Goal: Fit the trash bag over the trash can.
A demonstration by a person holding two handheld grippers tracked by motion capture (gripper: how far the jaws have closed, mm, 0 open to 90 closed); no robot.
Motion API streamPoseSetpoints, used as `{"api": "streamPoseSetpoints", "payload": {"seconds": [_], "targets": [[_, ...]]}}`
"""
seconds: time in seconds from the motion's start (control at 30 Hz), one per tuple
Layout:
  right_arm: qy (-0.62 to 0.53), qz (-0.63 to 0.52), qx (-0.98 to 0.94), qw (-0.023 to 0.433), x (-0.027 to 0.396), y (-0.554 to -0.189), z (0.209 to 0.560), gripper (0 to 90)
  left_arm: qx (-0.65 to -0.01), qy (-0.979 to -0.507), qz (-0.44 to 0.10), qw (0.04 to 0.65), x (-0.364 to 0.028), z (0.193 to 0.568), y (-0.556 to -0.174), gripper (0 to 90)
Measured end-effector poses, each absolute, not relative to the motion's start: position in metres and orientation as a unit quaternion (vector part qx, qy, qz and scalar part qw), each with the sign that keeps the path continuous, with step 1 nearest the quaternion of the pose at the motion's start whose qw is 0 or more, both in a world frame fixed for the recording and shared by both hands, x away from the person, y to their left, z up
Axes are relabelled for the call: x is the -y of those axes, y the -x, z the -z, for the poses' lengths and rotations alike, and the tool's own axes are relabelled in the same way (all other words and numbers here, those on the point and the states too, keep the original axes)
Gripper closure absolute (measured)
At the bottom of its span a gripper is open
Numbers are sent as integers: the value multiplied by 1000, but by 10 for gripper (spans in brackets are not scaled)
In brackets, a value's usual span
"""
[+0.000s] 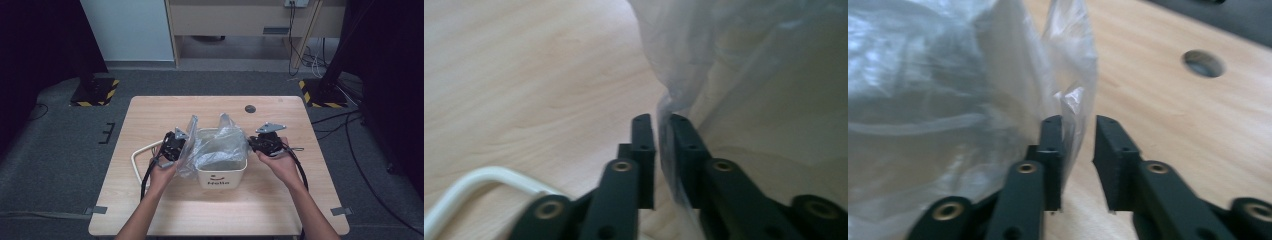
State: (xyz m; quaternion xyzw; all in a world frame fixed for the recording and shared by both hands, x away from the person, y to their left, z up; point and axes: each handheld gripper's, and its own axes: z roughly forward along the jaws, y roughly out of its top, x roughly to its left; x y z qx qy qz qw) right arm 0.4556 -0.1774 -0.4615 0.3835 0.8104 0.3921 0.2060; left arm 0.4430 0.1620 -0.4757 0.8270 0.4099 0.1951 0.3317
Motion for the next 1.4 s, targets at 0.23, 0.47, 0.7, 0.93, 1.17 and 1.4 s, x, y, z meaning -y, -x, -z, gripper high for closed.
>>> {"api": "streamPoseSetpoints", "payload": {"seconds": [0.23,0.47,0.7,0.93,1.17,1.4], "targets": [[-386,-425,-783,241,191,-443,438,544,-420,-801,-230,360,-172,459,-433,679],[-378,-444,-775,244,197,-431,420,594,-429,-786,-244,373,-187,447,-427,713],[-360,-457,-776,242,192,-422,402,644,-428,-774,-252,393,-208,433,-412,745],[-341,-463,-784,232,170,-423,390,606,-415,-759,-250,435,-221,418,-386,732],[-351,-474,-781,207,152,-442,388,509,-383,-759,-250,463,-218,405,-366,742],[-349,-478,-787,176,136,-459,389,415,-348,-768,-222,490,-206,395,-359,645]]}}
